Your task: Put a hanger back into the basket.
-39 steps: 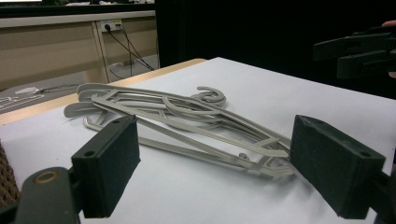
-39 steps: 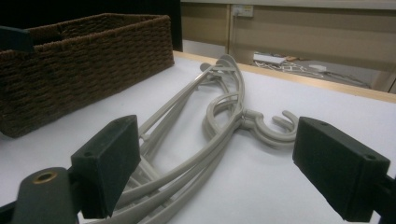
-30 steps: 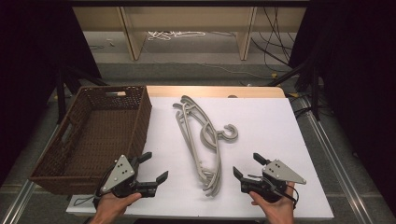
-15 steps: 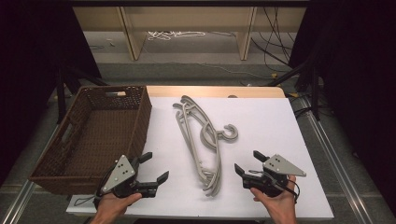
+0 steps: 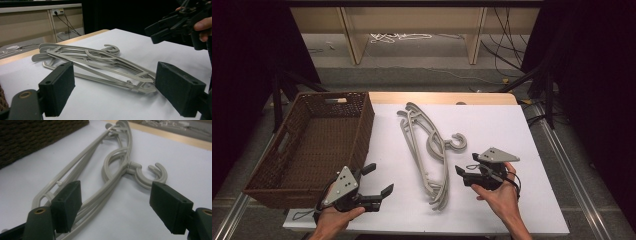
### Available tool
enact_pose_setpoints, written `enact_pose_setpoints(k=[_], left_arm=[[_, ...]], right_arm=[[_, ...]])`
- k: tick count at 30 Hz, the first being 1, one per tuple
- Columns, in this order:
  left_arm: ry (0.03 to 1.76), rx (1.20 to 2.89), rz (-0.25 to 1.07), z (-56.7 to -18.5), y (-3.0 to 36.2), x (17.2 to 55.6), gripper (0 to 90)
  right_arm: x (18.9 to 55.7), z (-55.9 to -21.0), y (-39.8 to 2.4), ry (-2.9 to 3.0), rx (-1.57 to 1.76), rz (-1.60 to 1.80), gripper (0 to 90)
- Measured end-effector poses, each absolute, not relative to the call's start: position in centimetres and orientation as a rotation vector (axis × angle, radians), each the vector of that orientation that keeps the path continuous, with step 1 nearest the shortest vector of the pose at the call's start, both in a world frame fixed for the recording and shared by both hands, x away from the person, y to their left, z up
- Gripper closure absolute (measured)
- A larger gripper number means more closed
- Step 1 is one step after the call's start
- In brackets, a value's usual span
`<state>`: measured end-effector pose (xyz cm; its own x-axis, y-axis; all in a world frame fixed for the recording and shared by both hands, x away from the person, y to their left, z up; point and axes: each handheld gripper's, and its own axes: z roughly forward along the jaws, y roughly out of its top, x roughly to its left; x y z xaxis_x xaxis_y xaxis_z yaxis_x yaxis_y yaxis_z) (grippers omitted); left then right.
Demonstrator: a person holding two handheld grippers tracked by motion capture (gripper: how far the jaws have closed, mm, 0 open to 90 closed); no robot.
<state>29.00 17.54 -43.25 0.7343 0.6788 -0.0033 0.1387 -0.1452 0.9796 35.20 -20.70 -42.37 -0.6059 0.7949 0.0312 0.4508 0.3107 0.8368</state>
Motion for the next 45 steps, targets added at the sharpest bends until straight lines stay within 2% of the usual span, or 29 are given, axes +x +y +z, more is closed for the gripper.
enact_pose_setpoints(k=[6, 13, 14, 19, 24, 35, 41, 43, 45], left_arm=[[0.662, 1.679, 0.534, -43.2, 17.6, 29.0, 15.8], [0.662, 1.672, 0.517, -43.4, 17.4, 29.0, 15.8], [0.67, 1.68, 0.521, -43.3, 17.5, 29.0, 15.8], [0.672, 1.681, 0.517, -43.3, 17.5, 28.9, 15.8], [0.668, 1.68, 0.513, -43.4, 17.5, 29.0, 15.9], [0.674, 1.687, 0.512, -43.3, 17.5, 28.9, 15.9], [0.67, 1.691, 0.517, -43.3, 17.6, 29.0, 15.9], [0.664, 1.688, 0.519, -43.3, 17.6, 29.0, 15.9], [0.673, 1.688, 0.511, -43.3, 17.5, 28.9, 15.9]], right_arm=[[37.8, -43.1, -19.1, 2.299, 1.155, 1.132, 28.3], [40.1, -44.4, -17.0, 2.394, 1.138, 1.057, 35.0], [40.0, -44.4, -16.5, 2.4, 1.239, 1.042, 36.0], [41.6, -45.6, -15.6, 2.431, 1.269, 0.995, 39.1], [42.1, -46.2, -15.1, 2.442, 1.292, 0.978, 41.1], [43.2, -47.3, -14.8, 2.473, 1.361, 0.939, 52.9], [43.5, -47.3, -14.9, 2.499, 1.38, 0.928, 56.0], [43.6, -47.1, -15.1, 2.485, 1.391, 0.931, 61.3], [43.6, -47.0, -15.2, 2.474, 1.408, 0.934, 62.3]])
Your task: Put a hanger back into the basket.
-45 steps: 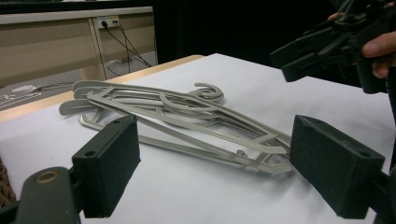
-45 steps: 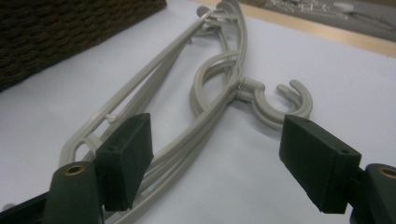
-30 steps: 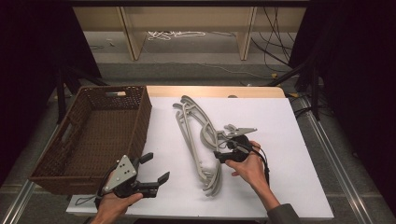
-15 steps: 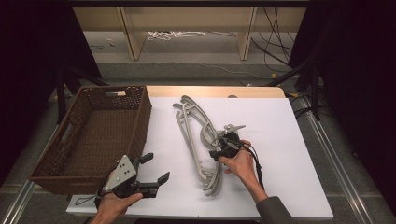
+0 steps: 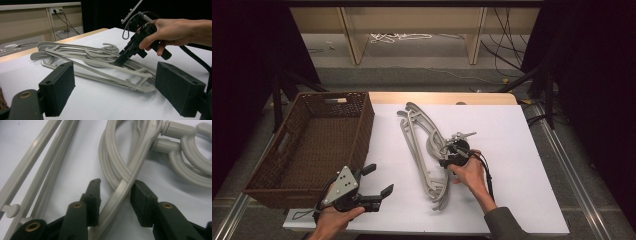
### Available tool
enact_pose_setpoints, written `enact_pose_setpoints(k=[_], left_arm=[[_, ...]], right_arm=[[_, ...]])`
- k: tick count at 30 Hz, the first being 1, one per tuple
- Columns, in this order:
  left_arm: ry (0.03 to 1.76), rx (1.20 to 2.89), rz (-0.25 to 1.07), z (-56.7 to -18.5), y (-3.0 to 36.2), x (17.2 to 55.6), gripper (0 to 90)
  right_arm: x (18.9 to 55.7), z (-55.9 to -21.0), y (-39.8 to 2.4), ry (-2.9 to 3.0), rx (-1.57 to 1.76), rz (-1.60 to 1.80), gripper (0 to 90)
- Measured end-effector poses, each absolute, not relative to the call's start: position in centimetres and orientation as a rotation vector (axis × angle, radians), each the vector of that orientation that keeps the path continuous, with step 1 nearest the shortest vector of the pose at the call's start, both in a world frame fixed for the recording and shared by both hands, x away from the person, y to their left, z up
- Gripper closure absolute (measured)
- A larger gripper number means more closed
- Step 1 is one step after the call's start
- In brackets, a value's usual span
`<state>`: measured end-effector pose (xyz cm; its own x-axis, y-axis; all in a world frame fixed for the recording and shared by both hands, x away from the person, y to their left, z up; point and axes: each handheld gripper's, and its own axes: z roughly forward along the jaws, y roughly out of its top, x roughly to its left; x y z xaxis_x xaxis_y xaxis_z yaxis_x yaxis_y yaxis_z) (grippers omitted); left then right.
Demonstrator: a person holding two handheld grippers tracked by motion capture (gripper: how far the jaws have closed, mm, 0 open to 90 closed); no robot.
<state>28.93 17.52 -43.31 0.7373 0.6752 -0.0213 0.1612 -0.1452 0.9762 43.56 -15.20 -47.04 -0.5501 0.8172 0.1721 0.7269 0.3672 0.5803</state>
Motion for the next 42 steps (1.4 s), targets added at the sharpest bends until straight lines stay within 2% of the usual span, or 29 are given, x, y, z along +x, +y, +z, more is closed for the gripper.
enact_pose_setpoints(k=[10, 19, 25, 42], left_arm=[[0.671, 1.689, 0.512, -43.3, 17.5, 29.0, 16.0], [0.674, 1.69, 0.517, -43.3, 17.7, 29.0, 16.0], [0.673, 1.681, 0.52, -43.2, 17.7, 29.1, 16.0], [0.675, 1.693, 0.513, -43.3, 17.6, 29.1, 16.2]], right_arm=[[43.6, -46.1, -15.9, 2.422, 1.452, 1.001, 67.8], [43.7, -45.4, -15.9, 2.177, 1.559, 1.334, 74.7], [44.4, -45.6, -14.8, 2.111, 1.644, 1.407, 79.8], [45.1, -42.8, -14.3, 2.112, 1.543, 1.441, 81.2]])
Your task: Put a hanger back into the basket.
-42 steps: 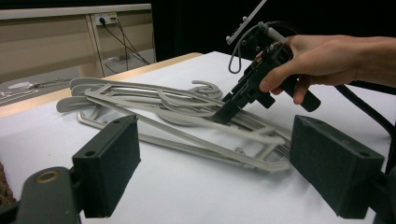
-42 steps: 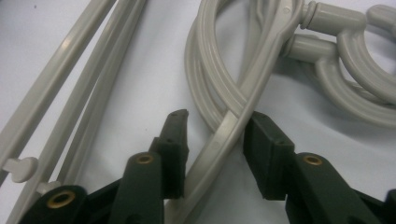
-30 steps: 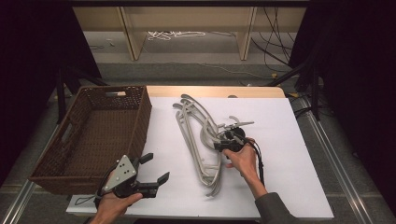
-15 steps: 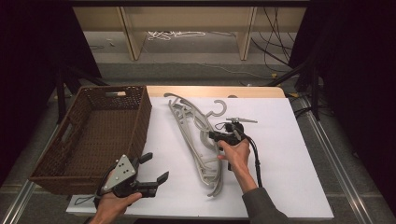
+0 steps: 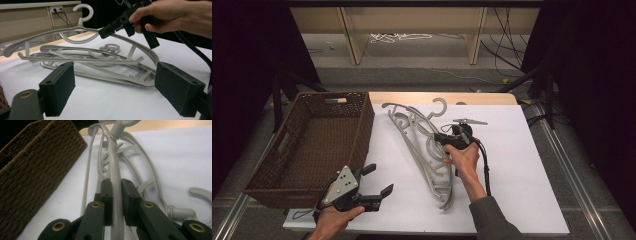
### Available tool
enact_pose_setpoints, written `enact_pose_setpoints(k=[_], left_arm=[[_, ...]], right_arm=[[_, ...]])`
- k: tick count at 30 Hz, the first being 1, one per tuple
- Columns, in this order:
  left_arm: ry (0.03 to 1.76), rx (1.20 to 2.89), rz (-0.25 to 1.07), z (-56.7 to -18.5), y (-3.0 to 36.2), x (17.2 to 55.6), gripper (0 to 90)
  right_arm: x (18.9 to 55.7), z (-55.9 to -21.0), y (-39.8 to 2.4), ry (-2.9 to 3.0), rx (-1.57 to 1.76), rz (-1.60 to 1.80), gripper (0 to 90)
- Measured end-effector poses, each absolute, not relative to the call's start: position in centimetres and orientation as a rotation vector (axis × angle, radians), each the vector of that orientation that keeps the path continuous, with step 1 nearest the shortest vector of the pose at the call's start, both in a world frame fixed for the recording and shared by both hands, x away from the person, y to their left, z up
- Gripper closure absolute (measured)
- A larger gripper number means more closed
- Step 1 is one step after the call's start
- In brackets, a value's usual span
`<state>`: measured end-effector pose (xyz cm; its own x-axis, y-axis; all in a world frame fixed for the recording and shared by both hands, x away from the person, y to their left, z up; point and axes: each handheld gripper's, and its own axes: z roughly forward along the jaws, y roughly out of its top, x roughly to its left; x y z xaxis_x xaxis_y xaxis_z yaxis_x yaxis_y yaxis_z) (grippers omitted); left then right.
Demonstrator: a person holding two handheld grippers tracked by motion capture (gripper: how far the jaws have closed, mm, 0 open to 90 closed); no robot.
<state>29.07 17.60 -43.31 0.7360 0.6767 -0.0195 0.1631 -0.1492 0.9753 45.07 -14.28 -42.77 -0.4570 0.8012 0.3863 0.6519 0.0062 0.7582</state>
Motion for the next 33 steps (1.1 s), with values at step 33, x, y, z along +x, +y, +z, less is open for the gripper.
enact_pose_setpoints(k=[33], left_arm=[[0.713, 1.75, 0.543, -43.6, 16.4, 29.6, 17.0]], right_arm=[[38.6, -39.9, -21.1, 2.347, 1.205, 1.5, 81.4]])
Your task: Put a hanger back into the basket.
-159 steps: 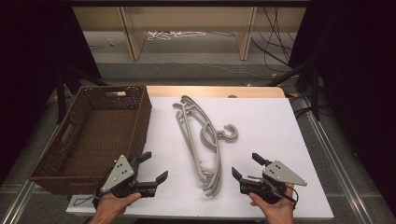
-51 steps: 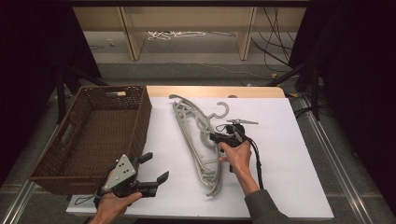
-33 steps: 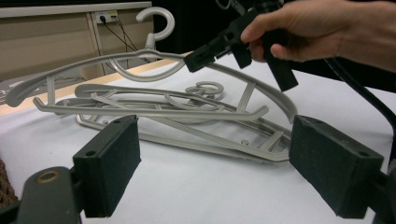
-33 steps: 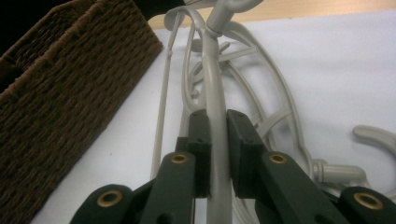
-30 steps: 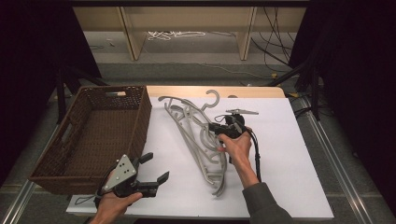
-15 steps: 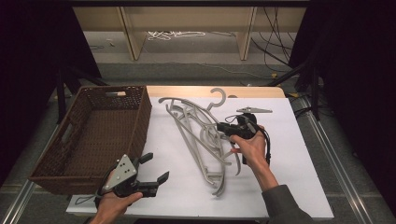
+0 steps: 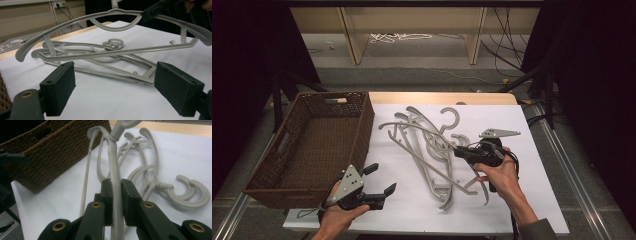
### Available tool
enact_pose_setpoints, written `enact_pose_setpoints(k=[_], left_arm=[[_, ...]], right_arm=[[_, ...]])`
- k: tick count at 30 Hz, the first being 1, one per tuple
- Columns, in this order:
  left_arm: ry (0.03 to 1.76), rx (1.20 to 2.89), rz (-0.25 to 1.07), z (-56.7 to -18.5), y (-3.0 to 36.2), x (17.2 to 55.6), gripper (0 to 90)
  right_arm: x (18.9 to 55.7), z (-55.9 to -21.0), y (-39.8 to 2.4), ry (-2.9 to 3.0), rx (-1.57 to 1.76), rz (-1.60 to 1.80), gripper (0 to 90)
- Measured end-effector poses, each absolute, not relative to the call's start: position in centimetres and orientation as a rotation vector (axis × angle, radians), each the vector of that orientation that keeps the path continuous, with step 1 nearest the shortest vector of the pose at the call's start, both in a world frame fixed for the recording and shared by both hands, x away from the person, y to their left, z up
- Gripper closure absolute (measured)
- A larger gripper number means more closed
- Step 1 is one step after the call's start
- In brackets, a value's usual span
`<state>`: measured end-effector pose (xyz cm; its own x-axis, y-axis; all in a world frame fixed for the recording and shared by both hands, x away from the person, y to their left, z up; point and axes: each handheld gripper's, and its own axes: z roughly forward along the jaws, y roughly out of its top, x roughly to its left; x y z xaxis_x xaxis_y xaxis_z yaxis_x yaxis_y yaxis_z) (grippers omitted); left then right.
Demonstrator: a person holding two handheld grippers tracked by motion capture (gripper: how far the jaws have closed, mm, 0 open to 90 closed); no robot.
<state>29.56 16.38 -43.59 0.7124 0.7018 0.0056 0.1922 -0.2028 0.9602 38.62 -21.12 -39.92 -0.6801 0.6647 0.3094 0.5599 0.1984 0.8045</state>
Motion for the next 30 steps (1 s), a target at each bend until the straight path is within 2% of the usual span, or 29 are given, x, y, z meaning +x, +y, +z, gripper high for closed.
enact_pose_setpoints(k=[16, 18, 24, 30], left_arm=[[0.661, 1.92, 0.523, -41.0, 10.5, 31.9, 19.5], [0.637, 1.978, 0.579, -40.3, 9.3, 32.8, 20.5], [0.61, 2.063, 0.591, -39.3, 8.8, 34.3, 24.9], [0.582, 2.142, 0.541, -38.9, 8.4, 35.7, 27.0]], right_arm=[[35.0, -39.6, -21.1, 2.487, 1.01, 1.436, 81.4], [34.7, -39.6, -21.0, 2.494, 0.972, 1.411, 81.4], [34.0, -39.3, -20.6, 2.524, 0.923, 1.405, 81.4], [33.7, -39.1, -20.3, 2.541, 0.875, 1.408, 81.4]])
